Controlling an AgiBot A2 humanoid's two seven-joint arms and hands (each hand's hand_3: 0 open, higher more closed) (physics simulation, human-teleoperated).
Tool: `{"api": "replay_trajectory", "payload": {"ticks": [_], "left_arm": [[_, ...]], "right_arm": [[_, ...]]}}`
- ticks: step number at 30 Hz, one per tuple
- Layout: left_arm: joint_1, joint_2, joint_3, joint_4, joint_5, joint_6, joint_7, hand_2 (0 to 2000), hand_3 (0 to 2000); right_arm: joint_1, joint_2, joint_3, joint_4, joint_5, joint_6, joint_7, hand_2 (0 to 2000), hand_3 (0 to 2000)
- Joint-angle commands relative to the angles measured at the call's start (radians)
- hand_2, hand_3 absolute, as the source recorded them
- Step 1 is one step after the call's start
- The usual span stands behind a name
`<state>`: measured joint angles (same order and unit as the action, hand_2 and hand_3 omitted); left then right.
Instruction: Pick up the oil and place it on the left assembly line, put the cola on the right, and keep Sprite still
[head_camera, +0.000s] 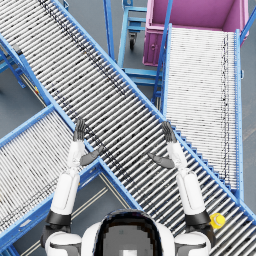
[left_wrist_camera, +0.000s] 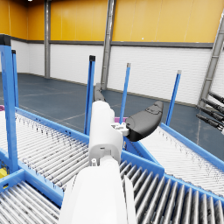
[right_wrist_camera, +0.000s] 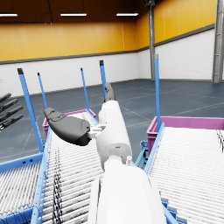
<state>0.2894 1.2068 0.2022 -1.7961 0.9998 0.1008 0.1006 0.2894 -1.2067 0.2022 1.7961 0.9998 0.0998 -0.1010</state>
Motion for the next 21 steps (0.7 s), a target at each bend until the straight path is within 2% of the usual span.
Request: {"api": "replay_trajectory", "payload": {"ticks": [1,21], "left_arm": [[0.000,0.000,0.000,0.000,0.000,0.000,0.000,0,0],[0.000,0.000,0.000,0.000,0.000,0.000,0.000,0,0]], "right_arm": [[0.000,0.000,0.000,0.000,0.000,0.000,0.000,0,0],[0.000,0.000,0.000,0.000,0.000,0.000,0.000,0,0]]}}
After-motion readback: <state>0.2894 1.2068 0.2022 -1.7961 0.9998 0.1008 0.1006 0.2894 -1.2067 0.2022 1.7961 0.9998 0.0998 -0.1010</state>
